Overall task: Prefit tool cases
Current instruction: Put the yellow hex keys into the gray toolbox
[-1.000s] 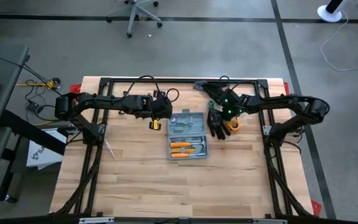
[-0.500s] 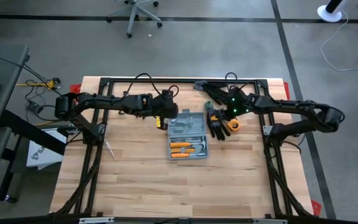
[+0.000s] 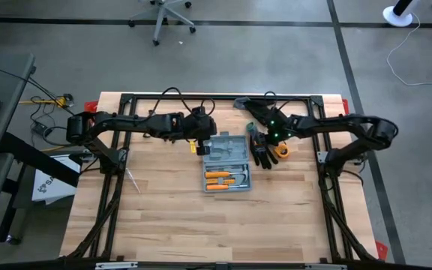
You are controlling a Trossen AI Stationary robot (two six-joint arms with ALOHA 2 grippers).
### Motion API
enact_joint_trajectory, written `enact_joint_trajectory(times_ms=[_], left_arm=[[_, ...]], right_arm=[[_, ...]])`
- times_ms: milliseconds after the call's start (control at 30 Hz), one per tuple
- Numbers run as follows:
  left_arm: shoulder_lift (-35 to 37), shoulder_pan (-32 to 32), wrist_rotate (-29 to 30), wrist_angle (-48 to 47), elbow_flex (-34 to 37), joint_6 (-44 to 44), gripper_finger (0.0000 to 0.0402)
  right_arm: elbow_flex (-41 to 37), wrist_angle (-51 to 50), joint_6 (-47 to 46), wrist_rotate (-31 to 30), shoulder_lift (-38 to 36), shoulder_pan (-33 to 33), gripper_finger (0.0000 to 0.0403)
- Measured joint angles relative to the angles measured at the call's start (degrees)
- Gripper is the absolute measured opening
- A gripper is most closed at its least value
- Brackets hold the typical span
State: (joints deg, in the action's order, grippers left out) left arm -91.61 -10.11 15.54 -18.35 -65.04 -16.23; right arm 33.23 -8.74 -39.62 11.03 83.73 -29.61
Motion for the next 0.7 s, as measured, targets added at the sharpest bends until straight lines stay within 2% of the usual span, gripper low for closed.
enact_joint_trajectory(times_ms=[700], left_arm=[[0.0,0.0,0.0,0.0,0.0,1.7,0.0000]], right_arm=[[0.0,7.3,-2.2,0.5,4.0,0.0,0.0137]])
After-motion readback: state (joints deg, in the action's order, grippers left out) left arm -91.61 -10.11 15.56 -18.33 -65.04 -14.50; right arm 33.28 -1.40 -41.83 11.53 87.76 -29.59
